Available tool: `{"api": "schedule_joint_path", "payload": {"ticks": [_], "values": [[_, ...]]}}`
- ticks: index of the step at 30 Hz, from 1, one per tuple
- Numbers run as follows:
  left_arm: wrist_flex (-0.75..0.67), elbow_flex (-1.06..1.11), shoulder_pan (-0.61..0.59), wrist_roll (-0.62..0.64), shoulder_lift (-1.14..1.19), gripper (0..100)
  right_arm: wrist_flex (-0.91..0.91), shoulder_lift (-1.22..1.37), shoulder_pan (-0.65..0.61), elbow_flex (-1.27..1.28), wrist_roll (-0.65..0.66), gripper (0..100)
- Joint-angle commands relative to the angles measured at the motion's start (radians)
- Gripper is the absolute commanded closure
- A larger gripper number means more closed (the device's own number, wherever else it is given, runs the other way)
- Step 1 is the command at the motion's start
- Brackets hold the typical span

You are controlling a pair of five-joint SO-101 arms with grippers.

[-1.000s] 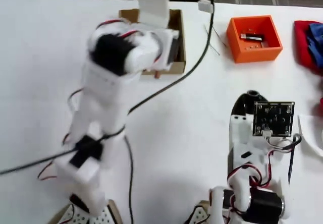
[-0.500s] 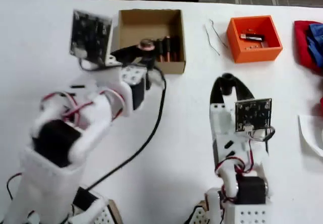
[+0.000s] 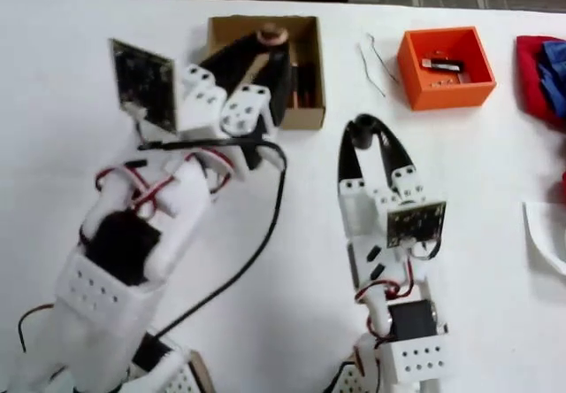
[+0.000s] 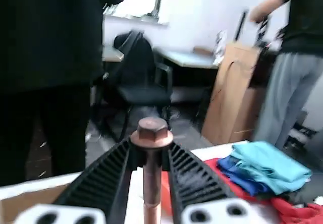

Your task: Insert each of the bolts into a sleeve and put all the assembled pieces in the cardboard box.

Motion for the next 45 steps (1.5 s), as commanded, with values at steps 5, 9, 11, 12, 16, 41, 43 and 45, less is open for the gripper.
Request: {"api": "schedule_joint_path", "payload": {"ticks": [5,9,11,12,16,41,43,45], "values": [[-0.14,-0.007,0.075,-0.006,0.048,98,-0.044,-0.013,-0.035,-0.005,0.066,97.5],[-0.158,0.001,0.103,-0.008,0.066,98,-0.044,-0.013,-0.079,-0.003,0.11,97.5],[-0.201,0.002,0.101,-0.008,0.094,98,-0.045,-0.013,-0.081,-0.005,0.11,97.5],[-0.216,0.002,0.101,-0.008,0.109,98,-0.045,-0.013,-0.081,-0.005,0.109,97.5],[-0.236,0.002,0.109,-0.006,0.167,98,-0.042,-0.013,-0.076,-0.005,0.109,97.5],[-0.23,0.068,0.166,-0.008,0.232,98,-0.041,-0.013,-0.071,-0.009,-0.038,97.5],[-0.23,0.091,0.167,-0.008,0.23,98,-0.041,-0.01,-0.059,-0.009,-0.038,97.5],[-0.229,0.101,0.167,-0.008,0.23,98,-0.041,-0.007,-0.039,-0.009,-0.038,97.5]]}}
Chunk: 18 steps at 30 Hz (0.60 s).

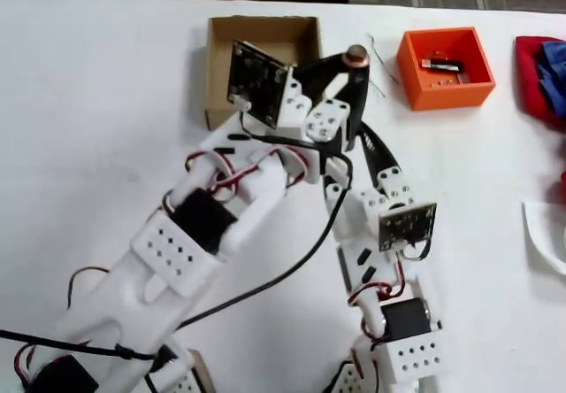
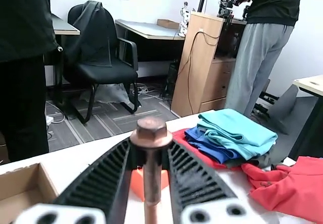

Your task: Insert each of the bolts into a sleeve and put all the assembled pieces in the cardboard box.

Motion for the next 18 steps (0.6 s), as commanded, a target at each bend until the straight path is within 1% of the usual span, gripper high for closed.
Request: {"api": "schedule_joint_path", "payload": {"ticks": [1,5,8,11,18], "values": [[0.0,0.01,0.012,-0.005,-0.011,98,-0.019,-0.01,0.038,-0.02,-0.011,97.5],[0.0,0.005,0.026,-0.009,-0.011,98,-0.019,-0.015,0.061,-0.021,-0.011,97.5],[0.031,0.008,0.057,-0.089,-0.009,98,-0.019,-0.015,0.061,-0.021,-0.011,97.5],[0.058,0.008,0.08,-0.123,-0.008,98,-0.019,-0.016,0.061,-0.021,-0.009,97.5],[0.129,0.008,0.051,-0.124,-0.012,97,-0.018,-0.016,0.061,-0.021,-0.006,97.5]]}}
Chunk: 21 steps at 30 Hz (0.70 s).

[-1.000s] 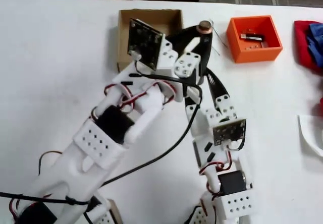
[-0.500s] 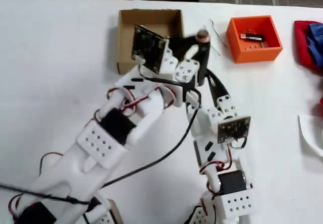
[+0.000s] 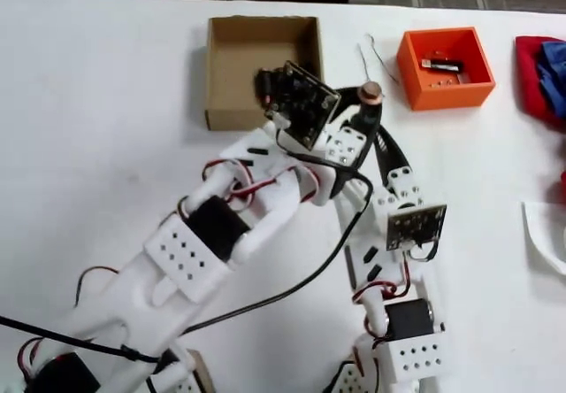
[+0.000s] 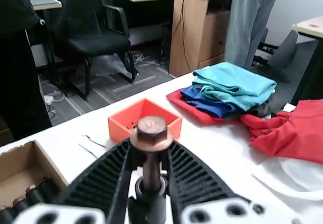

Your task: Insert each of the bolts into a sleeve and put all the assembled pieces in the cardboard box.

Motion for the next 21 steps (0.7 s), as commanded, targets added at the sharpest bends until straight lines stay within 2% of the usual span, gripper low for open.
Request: {"api": "schedule_joint_path", "payload": {"ticks": [1,6,11,21], "values": [[0.032,-0.008,-0.009,-0.009,-0.014,97,-0.018,-0.015,0.012,-0.021,-0.003,97.5],[0.051,-0.016,-0.003,-0.009,-0.014,96,-0.018,-0.015,0.012,-0.021,-0.003,97.5],[0.058,-0.012,-0.009,-0.002,-0.014,84,-0.016,-0.013,0.012,-0.021,-0.002,97.5],[0.149,-0.082,-0.009,-0.008,-0.015,83,-0.016,-0.015,0.012,-0.021,-0.002,97.5]]}}
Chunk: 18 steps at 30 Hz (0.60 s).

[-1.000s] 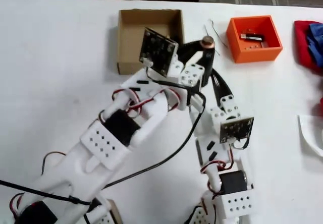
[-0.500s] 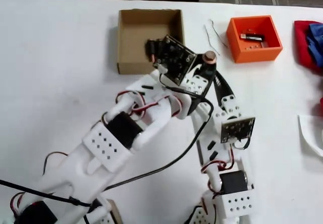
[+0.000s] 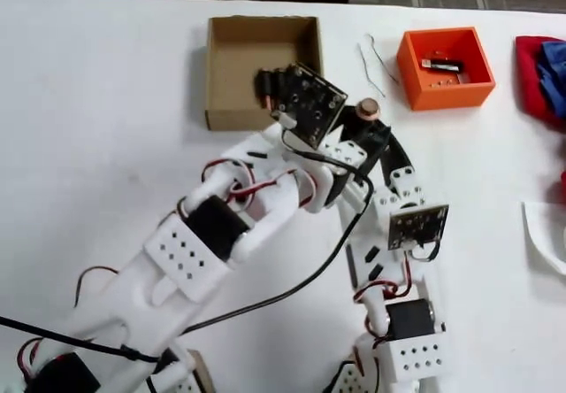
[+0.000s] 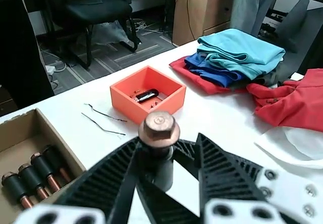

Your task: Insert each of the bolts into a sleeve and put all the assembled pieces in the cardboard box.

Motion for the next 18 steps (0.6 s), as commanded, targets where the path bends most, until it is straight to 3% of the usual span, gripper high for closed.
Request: {"api": "schedule_joint_path", "payload": {"ticks": [1,18], "values": [[0.028,-0.099,-0.006,-0.006,-0.015,83,-0.016,-0.015,0.004,-0.021,0.0,97.5],[0.071,-0.14,-0.038,-0.068,-0.005,84,-0.016,-0.015,0.004,-0.021,0.0,97.5]]}}
